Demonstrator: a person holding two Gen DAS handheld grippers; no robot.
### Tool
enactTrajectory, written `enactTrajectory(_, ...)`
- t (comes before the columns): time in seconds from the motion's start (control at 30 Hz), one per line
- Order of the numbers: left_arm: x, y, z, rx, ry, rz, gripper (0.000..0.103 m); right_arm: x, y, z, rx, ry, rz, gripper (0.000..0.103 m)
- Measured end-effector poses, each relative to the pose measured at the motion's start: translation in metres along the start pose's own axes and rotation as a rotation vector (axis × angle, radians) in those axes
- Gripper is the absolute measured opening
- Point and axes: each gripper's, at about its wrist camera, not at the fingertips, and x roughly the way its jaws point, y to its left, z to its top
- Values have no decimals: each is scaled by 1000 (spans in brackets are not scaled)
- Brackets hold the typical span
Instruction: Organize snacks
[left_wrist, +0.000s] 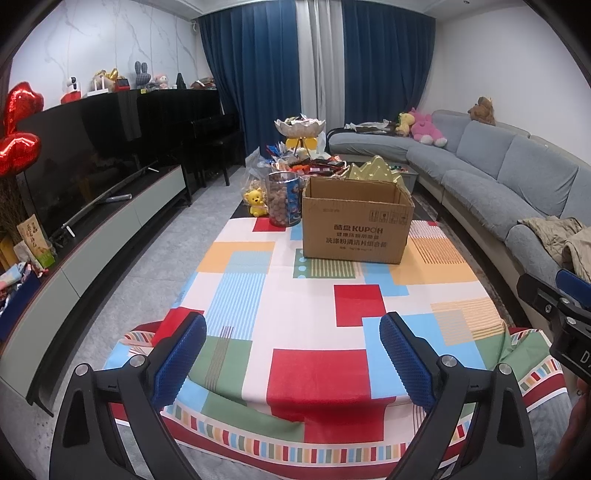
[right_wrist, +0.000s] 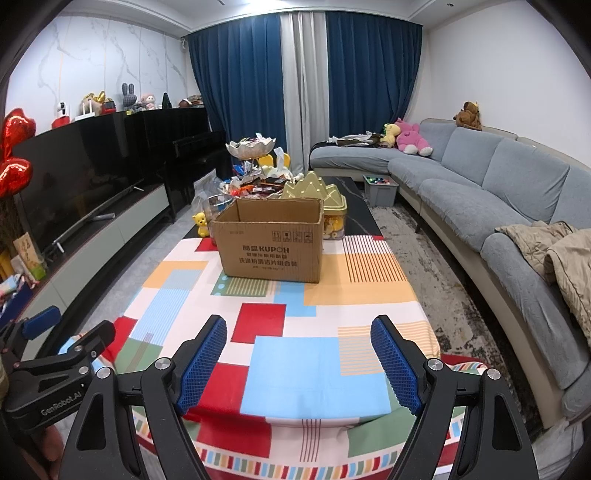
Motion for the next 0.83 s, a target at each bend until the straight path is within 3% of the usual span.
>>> enactTrajectory(0.83, 2, 1, 1, -1, 2, -10, 96, 0, -1, 2, 1, -2, -1, 81)
